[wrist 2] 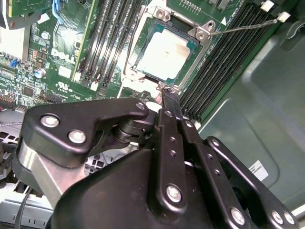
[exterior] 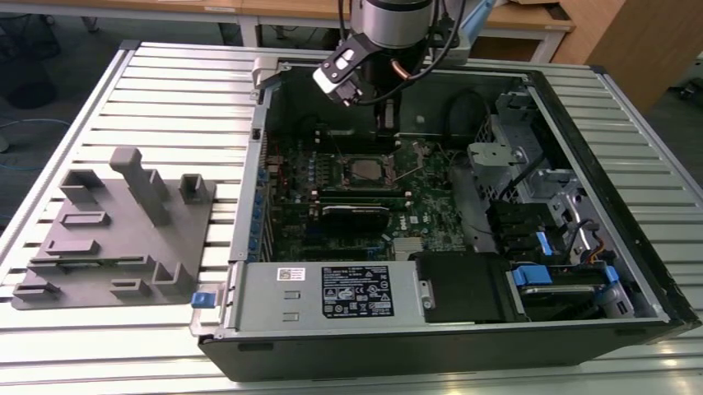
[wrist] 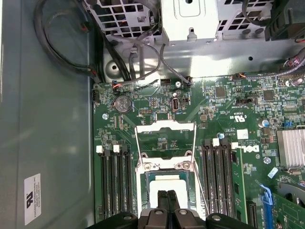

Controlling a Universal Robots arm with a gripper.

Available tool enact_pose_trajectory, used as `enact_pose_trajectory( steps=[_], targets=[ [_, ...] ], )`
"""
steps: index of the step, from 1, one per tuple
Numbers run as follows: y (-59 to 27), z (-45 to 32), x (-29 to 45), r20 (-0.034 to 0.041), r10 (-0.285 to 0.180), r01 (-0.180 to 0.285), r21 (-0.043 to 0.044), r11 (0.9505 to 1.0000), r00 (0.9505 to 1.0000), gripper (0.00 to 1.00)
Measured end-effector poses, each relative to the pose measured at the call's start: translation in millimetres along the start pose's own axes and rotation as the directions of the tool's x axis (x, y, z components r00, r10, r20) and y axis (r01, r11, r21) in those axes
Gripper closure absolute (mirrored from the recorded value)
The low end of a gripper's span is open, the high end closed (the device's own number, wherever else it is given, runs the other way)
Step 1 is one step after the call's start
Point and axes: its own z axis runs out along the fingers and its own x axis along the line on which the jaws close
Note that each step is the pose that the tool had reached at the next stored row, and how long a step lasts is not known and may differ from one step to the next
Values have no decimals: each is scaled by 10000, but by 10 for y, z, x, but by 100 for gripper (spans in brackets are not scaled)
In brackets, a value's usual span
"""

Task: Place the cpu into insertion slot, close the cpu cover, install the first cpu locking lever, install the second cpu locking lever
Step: 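Close the cpu cover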

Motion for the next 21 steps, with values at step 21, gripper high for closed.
enact_pose_trajectory(
  steps=[21],
  targets=[
    [173,14,12,0,1,-1,0,10000,10000,89]
  ],
)
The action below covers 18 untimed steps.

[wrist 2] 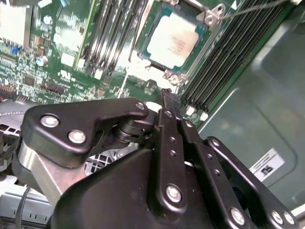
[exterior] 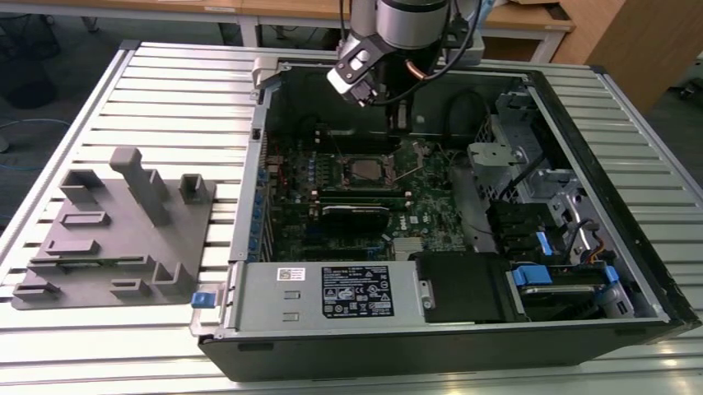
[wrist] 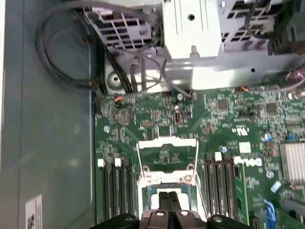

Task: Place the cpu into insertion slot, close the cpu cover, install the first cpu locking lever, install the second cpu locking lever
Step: 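Close the cpu cover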

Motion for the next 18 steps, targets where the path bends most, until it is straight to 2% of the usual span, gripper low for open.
enact_pose_trajectory(
  steps=[8,15,18],
  targets=[
    [139,12,10,0,-1,1,0,10000,10000,89],
    [144,12,10,0,-1,1,0,10000,10000,89],
    [179,15,13,1,-1,1,2,10000,10000,89]
  ],
)
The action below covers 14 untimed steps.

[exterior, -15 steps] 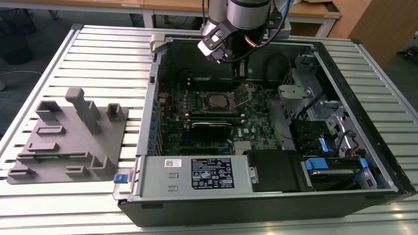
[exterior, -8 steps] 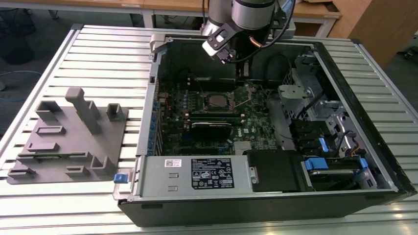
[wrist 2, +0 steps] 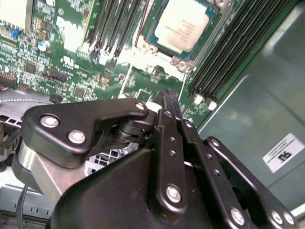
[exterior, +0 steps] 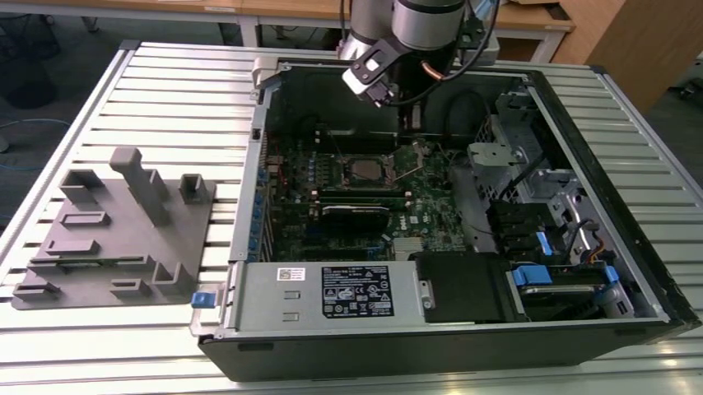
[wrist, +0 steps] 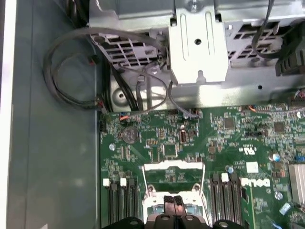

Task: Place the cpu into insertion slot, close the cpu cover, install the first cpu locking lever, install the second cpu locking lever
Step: 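Close the cpu cover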

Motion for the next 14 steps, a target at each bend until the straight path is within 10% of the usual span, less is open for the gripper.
enact_pose_trajectory(
  steps=[14],
  targets=[
    [406,36,29,2,1,-1,31,10000,10000,89]
  ],
)
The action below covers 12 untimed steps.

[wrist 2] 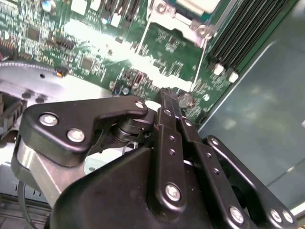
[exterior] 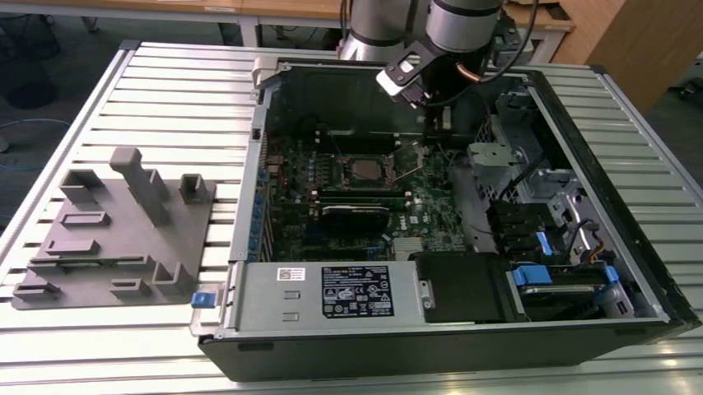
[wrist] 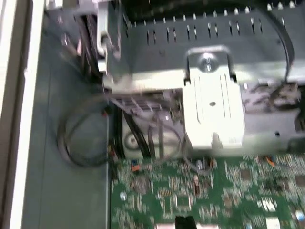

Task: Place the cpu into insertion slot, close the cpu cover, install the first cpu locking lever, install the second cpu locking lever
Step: 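Close the cpu cover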

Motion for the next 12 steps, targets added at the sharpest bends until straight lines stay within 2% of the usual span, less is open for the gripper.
enact_pose_trajectory(
  steps=[6,9,12],
  targets=[
    [100,10,7,0,1,-1,2,10000,10000,89],
    [117,28,8,1,0,0,3,10000,10000,89],
    [115,80,6,1,2,-2,2,10000,10000,89]
  ],
)
